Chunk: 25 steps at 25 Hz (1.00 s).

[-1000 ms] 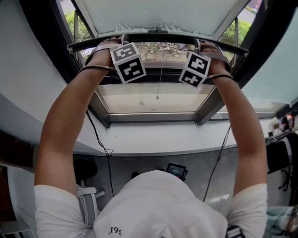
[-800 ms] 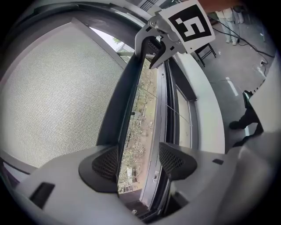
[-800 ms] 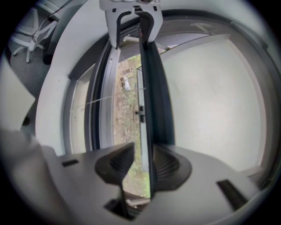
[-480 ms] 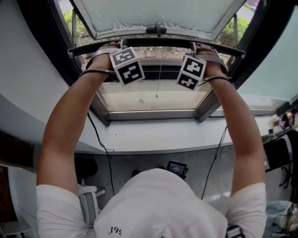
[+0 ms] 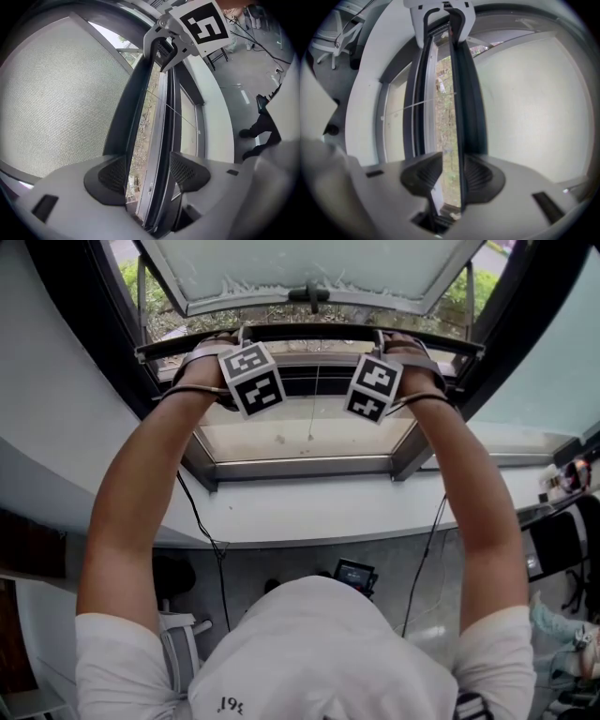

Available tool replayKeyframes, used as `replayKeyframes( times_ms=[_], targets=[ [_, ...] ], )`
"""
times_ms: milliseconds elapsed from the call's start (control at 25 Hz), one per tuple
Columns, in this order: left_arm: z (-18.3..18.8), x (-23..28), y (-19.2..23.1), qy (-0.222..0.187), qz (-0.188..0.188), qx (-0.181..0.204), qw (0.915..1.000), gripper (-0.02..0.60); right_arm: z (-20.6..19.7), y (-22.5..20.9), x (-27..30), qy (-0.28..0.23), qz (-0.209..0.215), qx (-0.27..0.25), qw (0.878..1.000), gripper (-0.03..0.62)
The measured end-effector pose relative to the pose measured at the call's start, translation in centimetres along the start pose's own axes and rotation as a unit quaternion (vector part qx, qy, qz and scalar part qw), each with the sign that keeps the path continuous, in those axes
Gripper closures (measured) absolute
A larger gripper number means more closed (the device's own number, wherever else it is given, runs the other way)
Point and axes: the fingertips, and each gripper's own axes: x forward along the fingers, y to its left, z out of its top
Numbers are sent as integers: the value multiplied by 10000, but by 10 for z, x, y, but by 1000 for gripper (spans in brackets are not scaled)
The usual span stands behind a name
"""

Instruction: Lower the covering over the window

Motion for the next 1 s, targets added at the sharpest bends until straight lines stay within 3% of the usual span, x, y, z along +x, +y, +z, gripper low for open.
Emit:
replayKeyframes(
  times_ms=[600, 1000],
  targets=[
    [-15, 34, -49, 242, -391, 36, 9989, 302, -1, 57, 21, 302, 485, -27, 9984, 461],
    [-17, 40, -58, 259, -593, -37, 9979, 302, 0, 68, 26, 341, 621, 1, 9975, 461]
  ],
)
